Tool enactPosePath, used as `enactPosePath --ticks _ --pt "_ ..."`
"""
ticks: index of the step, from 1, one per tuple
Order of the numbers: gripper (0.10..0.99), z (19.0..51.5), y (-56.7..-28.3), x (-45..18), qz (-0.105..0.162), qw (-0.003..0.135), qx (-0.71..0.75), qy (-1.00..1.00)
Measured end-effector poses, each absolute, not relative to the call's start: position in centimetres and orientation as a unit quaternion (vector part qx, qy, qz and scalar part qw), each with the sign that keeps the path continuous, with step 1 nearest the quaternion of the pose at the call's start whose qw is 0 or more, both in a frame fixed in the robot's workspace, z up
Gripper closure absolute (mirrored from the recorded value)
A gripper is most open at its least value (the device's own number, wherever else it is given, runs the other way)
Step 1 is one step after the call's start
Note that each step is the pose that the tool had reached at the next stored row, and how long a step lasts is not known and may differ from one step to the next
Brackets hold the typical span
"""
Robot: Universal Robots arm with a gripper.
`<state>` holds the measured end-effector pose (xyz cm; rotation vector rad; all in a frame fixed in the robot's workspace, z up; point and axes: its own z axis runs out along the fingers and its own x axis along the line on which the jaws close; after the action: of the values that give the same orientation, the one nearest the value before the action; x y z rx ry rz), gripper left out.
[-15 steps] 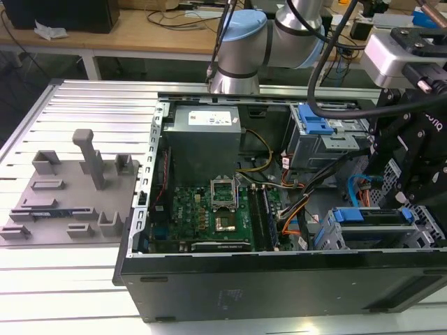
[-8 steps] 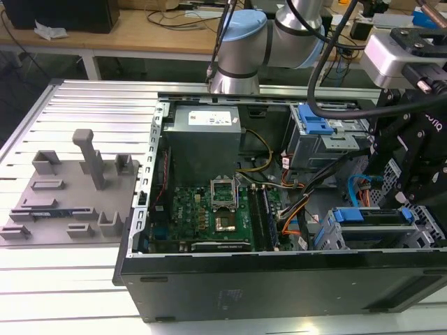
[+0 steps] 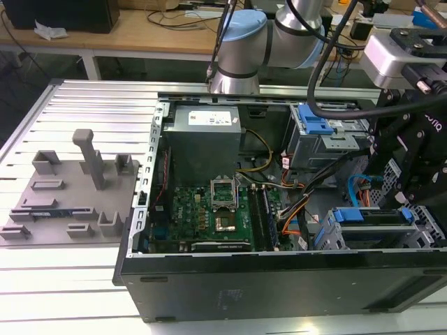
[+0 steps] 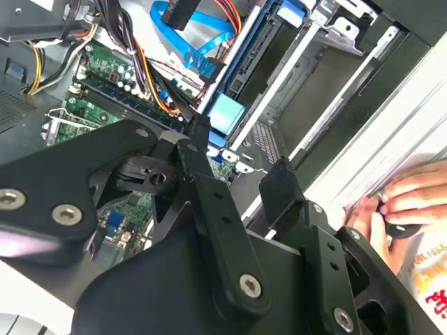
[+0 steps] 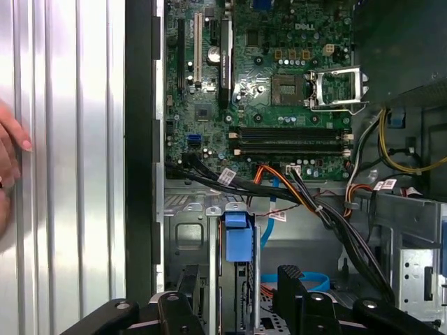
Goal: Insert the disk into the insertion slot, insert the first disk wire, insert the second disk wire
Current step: 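Insert the first disk wire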
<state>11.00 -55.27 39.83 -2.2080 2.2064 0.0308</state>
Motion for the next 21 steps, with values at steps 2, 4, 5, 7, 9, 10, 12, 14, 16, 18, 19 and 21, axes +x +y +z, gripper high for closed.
enactPosePath --ticks 2,4,5,7,9,10,12,14,16,18,19,21 --pt "0.522 39.9 -54.8 11.0 0.005 0.005 -0.707 0.707" --pt "0.522 39.8 -54.0 11.0 0.000 0.000 -0.707 0.707" --pt "0.522 39.9 -53.5 11.0 -0.005 -0.005 -0.707 0.707" --pt "0.522 39.8 -52.9 11.0 -0.020 -0.020 -0.707 0.707" --pt "0.522 39.9 -52.3 11.0 -0.055 -0.055 -0.705 0.705" --pt "0.522 39.9 -52.1 11.0 -0.070 -0.069 -0.704 0.704" --pt "0.522 39.8 -52.1 11.0 -0.085 -0.083 -0.700 0.704" --pt "0.522 39.7 -52.1 11.0 -0.091 -0.089 -0.693 0.710" --pt "0.522 39.5 -52.1 11.0 -0.090 -0.091 -0.676 0.726" --pt "0.522 39.3 -52.1 11.0 -0.089 -0.092 -0.664 0.737" --pt "0.522 39.2 -52.1 11.0 -0.089 -0.093 -0.659 0.741" --pt "0.522 39.2 -51.9 11.0 -0.090 -0.094 -0.656 0.743"
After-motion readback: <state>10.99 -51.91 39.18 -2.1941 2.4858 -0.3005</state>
